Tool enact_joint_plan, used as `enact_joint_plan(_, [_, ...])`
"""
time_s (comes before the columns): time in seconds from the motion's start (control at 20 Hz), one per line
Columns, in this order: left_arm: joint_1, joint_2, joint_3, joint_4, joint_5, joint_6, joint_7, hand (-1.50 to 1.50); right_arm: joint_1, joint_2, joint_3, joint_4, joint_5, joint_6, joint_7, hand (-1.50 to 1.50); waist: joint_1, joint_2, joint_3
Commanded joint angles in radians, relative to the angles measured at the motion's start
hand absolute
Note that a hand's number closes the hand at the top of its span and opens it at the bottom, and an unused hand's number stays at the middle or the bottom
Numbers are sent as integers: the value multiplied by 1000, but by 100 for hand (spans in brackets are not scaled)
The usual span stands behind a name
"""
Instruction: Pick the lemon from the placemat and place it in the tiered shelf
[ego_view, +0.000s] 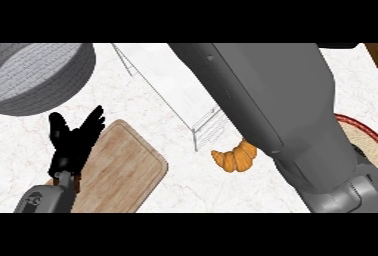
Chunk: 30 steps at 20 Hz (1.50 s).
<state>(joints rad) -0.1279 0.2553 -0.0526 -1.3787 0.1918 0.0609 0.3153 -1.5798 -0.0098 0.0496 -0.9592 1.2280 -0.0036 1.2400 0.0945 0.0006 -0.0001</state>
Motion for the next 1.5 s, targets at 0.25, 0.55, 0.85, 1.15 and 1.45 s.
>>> enact_joint_plan(0.25, [32,-35,2,55,-4,7,-28,0,-102,9,-22,222,-60,-37,199,150,-34,10,-5])
enact_joint_plan(0.55, [62,-19,15,5,-4,9,-12,0,-110,9,-71,329,-26,-135,140,150,-43,10,-3])
enact_joint_plan(0.85, [59,-18,39,20,7,-1,-22,0,-106,9,-78,387,-11,-172,73,150,-61,6,-2])
enact_joint_plan(1.15, [65,3,58,44,10,-33,-42,0,-148,9,-102,449,-23,-225,39,150,-52,10,-3])
enact_joint_plan(1.45, [51,-44,18,19,-14,5,8,0,-207,9,-73,534,-46,-174,70,150,-41,6,-3])
